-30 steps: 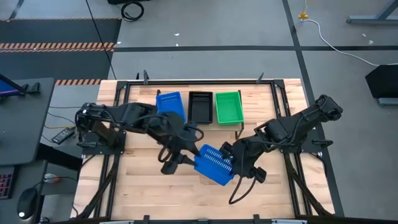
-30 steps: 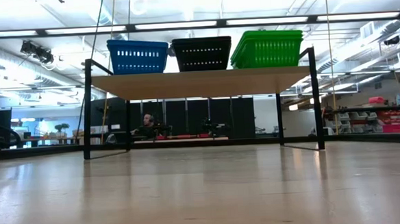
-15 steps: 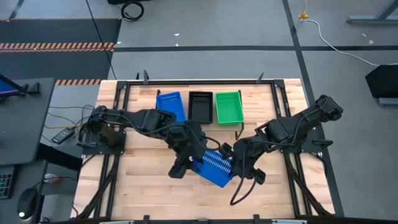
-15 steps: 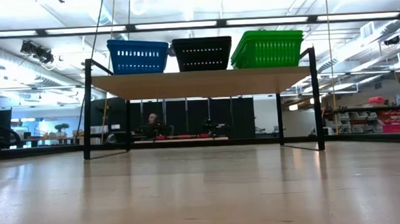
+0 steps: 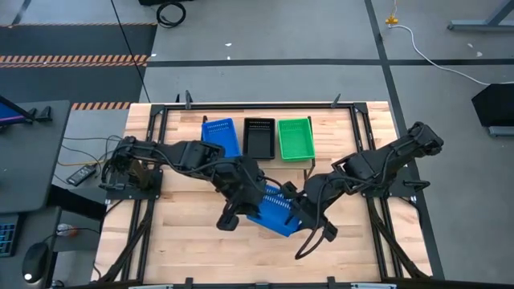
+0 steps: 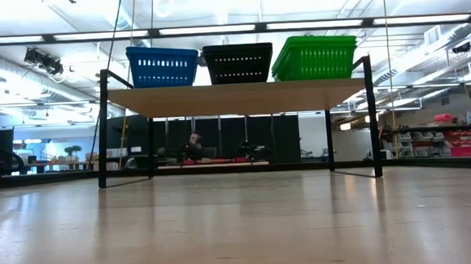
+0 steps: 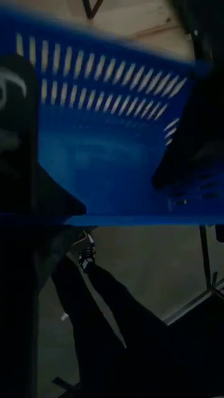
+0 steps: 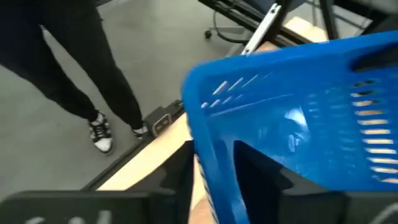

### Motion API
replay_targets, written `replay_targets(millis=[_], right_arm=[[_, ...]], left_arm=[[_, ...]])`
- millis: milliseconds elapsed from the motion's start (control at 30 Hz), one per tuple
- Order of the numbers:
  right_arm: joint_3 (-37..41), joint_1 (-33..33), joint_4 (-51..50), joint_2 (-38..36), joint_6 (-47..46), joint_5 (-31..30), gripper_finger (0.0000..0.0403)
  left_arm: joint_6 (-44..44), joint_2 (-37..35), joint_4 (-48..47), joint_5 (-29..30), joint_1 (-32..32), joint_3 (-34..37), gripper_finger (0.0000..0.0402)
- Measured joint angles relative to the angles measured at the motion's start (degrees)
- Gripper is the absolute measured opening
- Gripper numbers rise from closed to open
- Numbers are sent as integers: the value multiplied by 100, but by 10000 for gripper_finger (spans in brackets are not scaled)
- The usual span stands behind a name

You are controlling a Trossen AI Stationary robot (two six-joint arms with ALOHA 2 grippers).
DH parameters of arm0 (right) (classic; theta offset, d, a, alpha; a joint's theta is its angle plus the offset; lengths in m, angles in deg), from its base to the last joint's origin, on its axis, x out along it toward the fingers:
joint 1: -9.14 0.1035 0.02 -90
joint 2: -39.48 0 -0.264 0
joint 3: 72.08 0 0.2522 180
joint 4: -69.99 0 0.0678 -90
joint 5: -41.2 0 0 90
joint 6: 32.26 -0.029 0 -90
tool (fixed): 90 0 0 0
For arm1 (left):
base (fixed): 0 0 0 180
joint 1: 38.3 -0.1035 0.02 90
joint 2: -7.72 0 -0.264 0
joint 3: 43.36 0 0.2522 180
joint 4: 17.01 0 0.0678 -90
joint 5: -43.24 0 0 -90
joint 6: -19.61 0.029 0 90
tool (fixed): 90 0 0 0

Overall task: Stack baskets on shelf by color
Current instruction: Stack the blue bin on top of the blue bin on the shelf

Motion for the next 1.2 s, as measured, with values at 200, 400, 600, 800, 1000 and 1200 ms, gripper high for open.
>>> replay_targets(millis=[200, 400, 600, 800, 1000, 1200], right_arm=[[-174, -79, -68, -32, 40, -330, 177], [-237, -219, -221, -137, -39, -652, 219], [-231, -309, -589, -237, -127, -826, 231], [-229, -408, -1183, -421, -736, -953, 229], [-227, -502, -1707, -543, -1448, -1178, 229], [-227, -560, -2261, -546, -2492, -1756, 229]], left_arm=[[-197, -11, -312, 52, 48, -9, 8], [-253, 20, -1372, 887, 46, 10, 8], [-419, -102, -1804, 1374, -116, -1, 8], [-901, -295, -2010, 2121, -132, -302, 8], [-1631, -363, -2665, 3022, -150, -627, 8], [-3170, -369, -3293, 3942, -231, -615, 8]])
